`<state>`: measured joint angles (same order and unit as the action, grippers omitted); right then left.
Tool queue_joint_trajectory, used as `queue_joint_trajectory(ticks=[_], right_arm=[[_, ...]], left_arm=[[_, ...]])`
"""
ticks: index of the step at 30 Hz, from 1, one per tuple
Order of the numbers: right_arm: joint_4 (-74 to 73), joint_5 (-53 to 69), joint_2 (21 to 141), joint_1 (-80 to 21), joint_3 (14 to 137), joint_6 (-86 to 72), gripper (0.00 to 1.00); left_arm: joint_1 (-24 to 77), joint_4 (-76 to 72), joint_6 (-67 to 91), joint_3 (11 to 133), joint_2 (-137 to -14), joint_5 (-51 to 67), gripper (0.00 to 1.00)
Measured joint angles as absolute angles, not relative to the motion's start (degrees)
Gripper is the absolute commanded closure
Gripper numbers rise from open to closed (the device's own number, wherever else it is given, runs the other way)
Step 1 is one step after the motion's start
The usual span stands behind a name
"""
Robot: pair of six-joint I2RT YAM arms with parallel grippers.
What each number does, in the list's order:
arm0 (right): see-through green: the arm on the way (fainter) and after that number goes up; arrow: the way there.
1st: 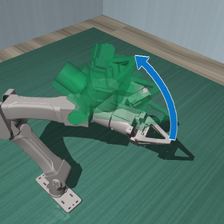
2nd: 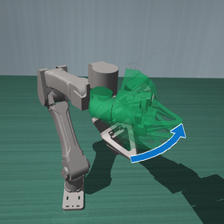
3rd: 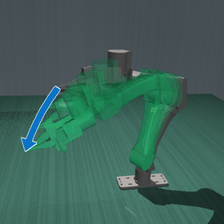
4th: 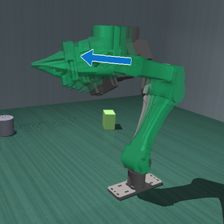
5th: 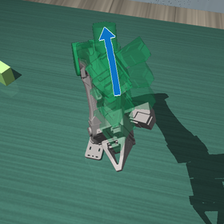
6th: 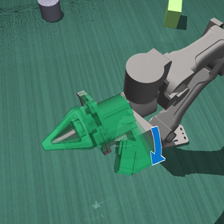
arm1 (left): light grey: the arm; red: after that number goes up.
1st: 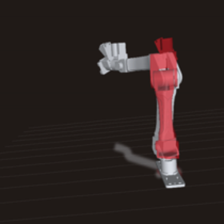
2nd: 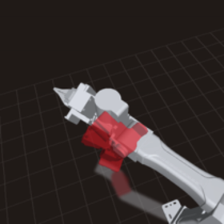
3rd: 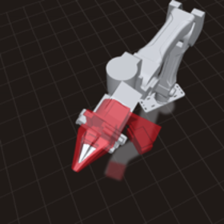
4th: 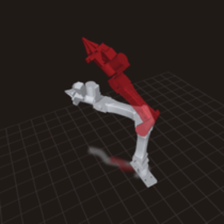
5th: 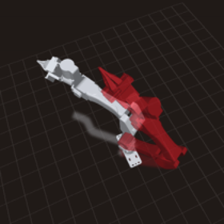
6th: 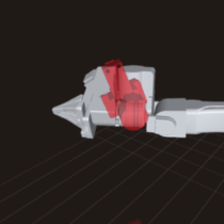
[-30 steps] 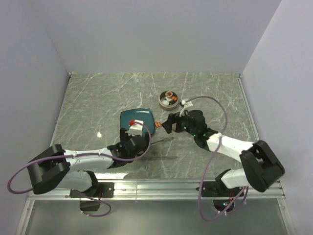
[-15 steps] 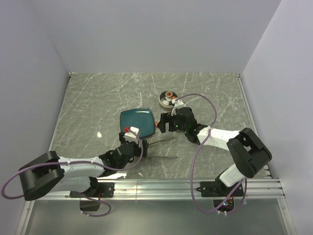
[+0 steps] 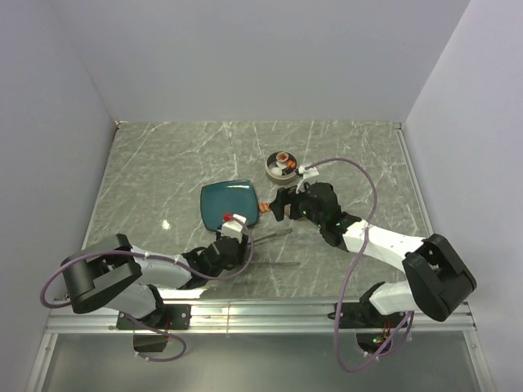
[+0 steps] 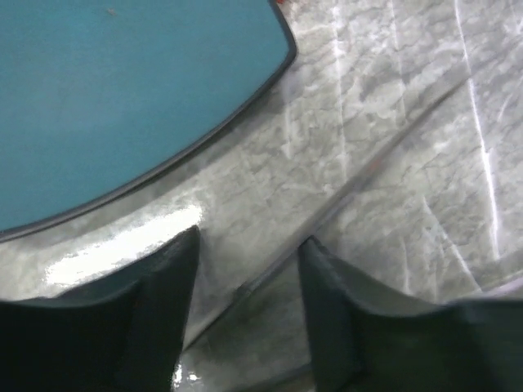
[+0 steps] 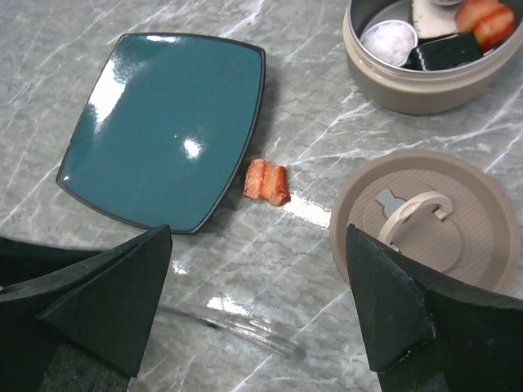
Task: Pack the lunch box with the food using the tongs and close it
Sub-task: Grab the clamp with the left arm
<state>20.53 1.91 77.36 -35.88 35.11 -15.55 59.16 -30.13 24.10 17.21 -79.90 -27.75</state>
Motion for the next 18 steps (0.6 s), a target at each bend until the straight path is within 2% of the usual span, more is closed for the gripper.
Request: queue_joint_trajectory(ticks=[1,10,13,18], right_arm=[[20.53,1.74,77.10,-35.88,35.00,-15.53,0.07],[20.16,0.21,72.97,-35.88,32.32,-15.44,0.07],[20.05,-0.62,71.33,-35.88,31.79,-15.33,0.06],[19.79,-1.93,68.03,-35.88,30.65,-15.35,0.06]], left_arm=[[59.29,-29.89,24.36,17.61,-80.29,-27.77,0.57],[63.18,-28.47,24.69,20.99,-83.83,-28.47,0.81],[64.88,-28.16,24.73,22.79,-85.65,-29.04,0.88],[68.29,-25.28,25.19,24.84,-86.50,-31.35,0.94]])
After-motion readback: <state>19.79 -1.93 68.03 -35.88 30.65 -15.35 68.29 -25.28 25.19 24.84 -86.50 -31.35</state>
